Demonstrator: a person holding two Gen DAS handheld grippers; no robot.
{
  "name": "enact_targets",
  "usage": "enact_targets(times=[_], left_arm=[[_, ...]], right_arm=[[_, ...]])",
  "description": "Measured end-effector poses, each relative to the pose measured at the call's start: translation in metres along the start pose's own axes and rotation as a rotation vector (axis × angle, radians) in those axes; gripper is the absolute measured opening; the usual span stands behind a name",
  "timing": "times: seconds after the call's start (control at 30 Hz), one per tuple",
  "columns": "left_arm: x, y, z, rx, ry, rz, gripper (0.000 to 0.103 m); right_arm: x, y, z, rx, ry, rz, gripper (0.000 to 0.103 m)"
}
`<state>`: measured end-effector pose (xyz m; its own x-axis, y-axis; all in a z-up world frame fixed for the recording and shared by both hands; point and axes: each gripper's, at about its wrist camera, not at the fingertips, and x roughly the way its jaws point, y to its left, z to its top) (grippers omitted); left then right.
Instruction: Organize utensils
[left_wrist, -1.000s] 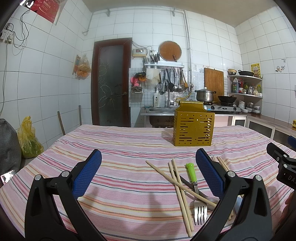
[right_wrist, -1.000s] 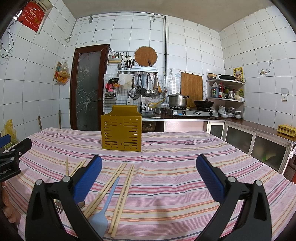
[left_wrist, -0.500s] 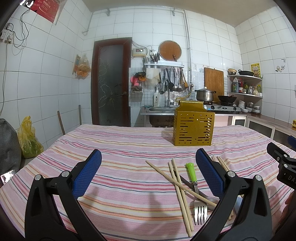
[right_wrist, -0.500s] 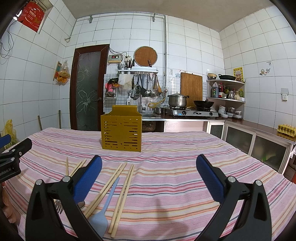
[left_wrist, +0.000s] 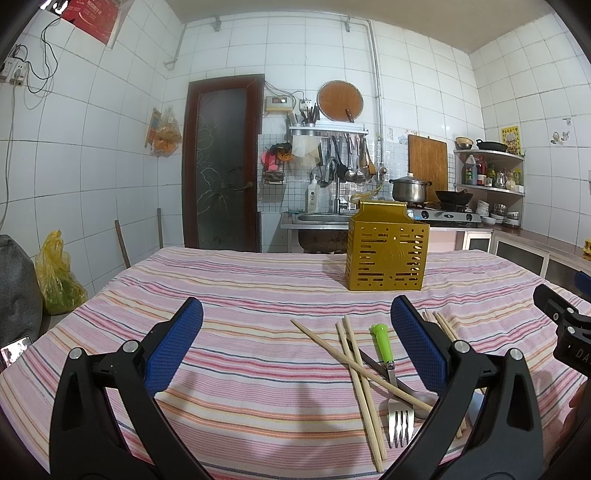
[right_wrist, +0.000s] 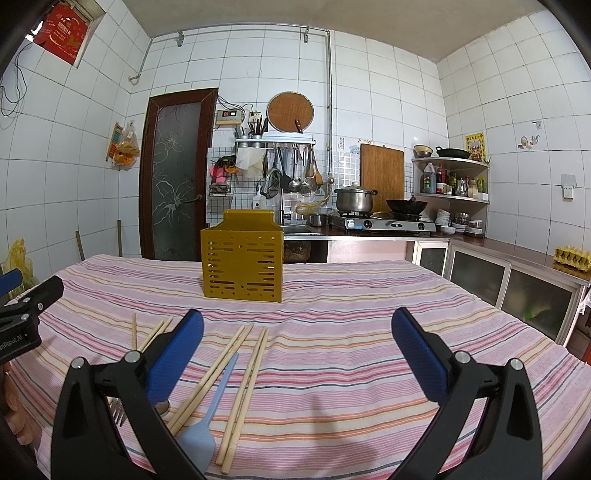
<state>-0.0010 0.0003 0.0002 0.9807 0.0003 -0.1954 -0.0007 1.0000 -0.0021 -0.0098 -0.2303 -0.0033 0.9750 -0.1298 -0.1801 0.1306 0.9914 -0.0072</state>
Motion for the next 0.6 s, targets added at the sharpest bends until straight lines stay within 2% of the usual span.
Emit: enact_targets(times=[0.6], left_arm=[[0.0043, -0.0012, -0.0026, 0.0, 0.016, 0.003, 0.098]], right_arm=[[0.0018, -0.008, -0.0011, 0.018, -0.008, 0.006, 0.099]])
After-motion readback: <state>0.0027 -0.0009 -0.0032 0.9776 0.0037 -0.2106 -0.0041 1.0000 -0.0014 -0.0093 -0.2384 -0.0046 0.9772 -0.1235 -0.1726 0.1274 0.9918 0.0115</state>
